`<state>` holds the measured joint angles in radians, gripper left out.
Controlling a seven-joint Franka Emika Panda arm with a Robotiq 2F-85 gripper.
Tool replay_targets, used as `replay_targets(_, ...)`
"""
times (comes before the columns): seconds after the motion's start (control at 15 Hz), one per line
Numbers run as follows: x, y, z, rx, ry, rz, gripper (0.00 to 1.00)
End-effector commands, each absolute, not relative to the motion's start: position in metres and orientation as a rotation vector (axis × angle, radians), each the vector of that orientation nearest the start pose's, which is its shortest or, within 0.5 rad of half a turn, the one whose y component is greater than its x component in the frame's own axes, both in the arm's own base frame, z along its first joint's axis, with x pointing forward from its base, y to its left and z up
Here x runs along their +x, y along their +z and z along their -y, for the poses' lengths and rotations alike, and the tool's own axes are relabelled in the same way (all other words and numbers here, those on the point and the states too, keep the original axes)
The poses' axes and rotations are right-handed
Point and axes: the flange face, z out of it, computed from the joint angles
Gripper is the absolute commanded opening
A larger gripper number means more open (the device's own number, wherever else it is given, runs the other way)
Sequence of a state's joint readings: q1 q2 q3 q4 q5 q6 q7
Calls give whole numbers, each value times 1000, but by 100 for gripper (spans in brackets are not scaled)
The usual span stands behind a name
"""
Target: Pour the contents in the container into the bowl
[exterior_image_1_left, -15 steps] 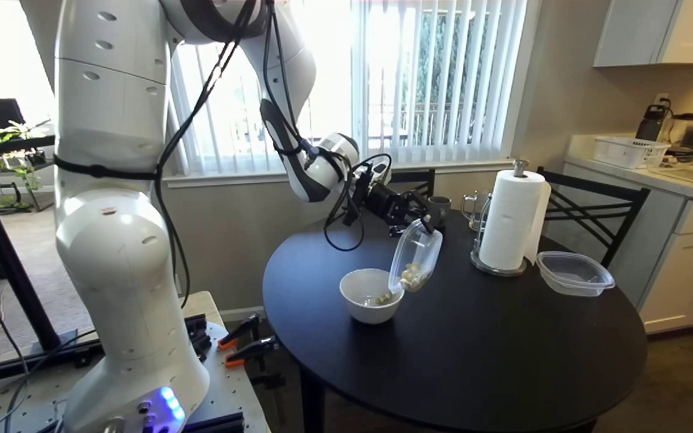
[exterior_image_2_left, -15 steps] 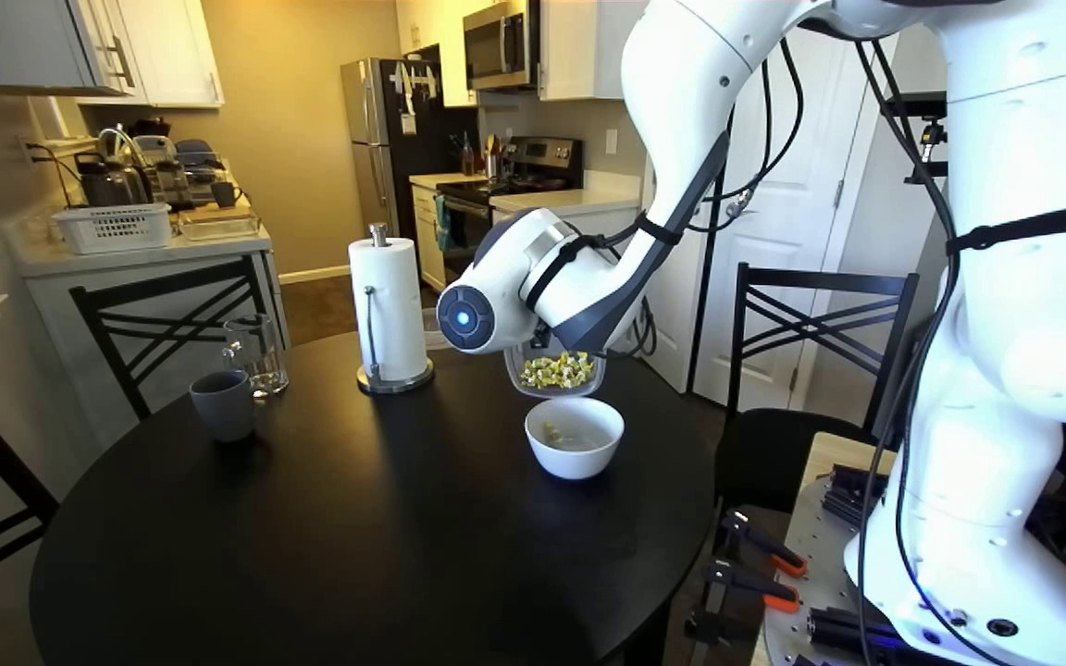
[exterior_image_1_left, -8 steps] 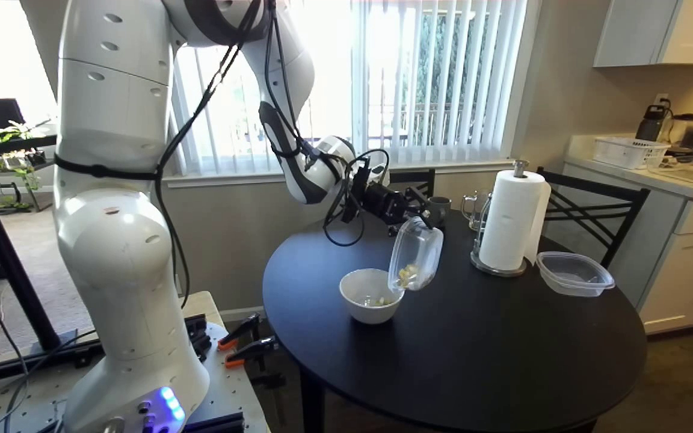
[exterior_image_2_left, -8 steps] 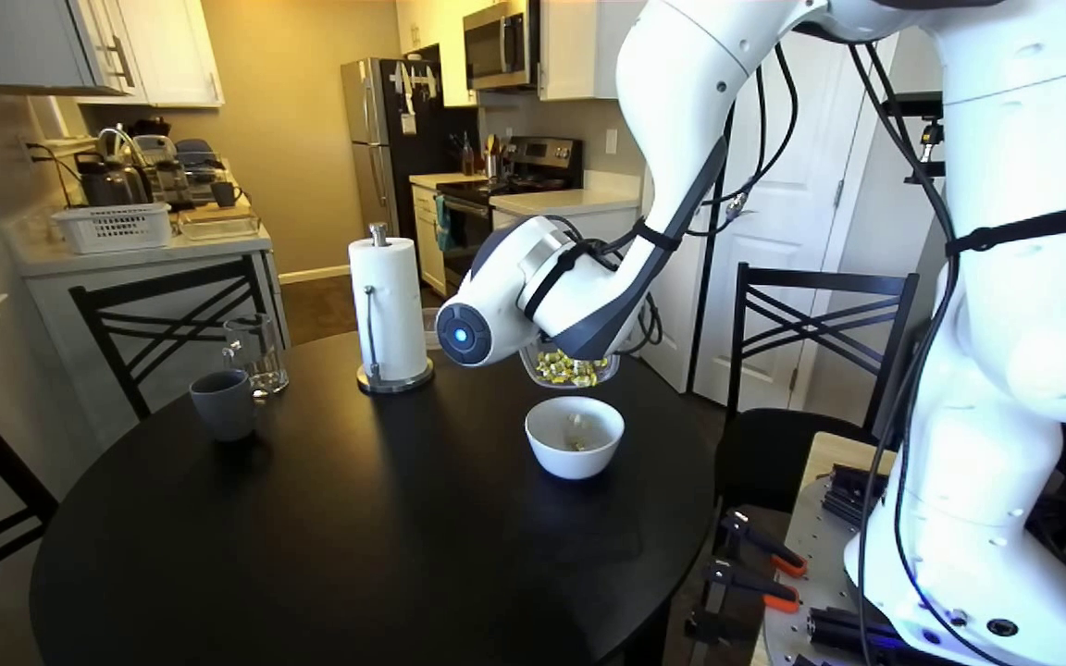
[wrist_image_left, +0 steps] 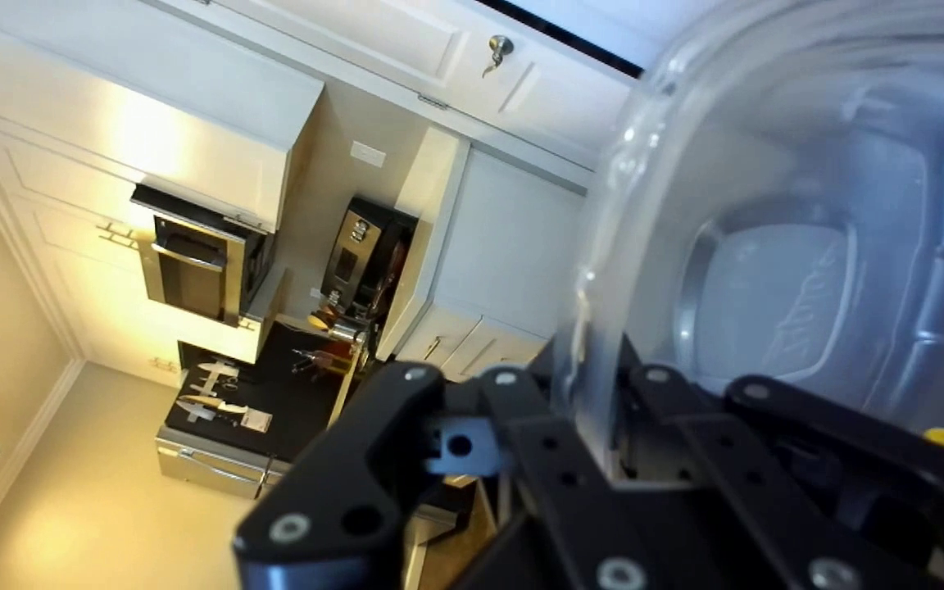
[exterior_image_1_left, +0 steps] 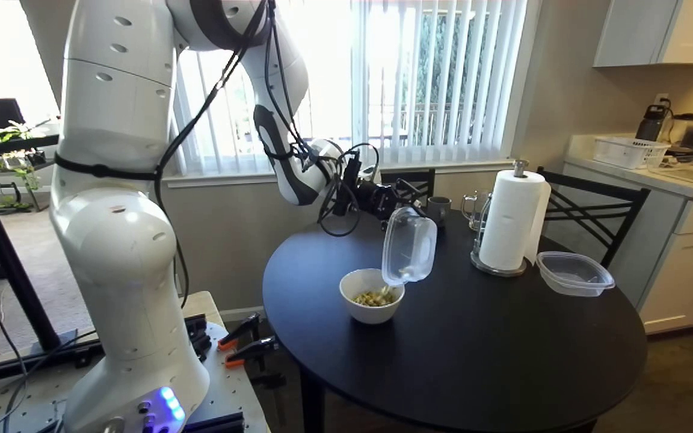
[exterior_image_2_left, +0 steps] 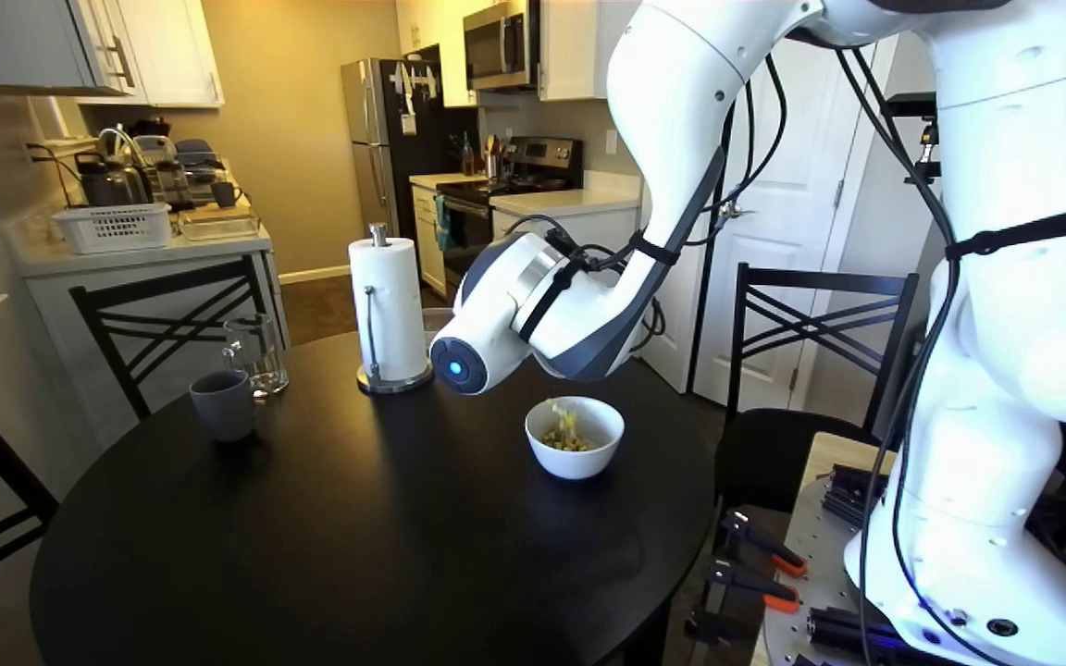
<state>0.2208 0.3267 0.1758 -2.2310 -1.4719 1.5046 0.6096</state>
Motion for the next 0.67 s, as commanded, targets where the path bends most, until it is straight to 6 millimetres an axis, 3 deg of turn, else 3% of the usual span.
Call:
replay_targets(0.0,499,253,-89,1463,-123,-547,1)
replay_targets(0.6,500,254,-88,1434,-116,-541,1)
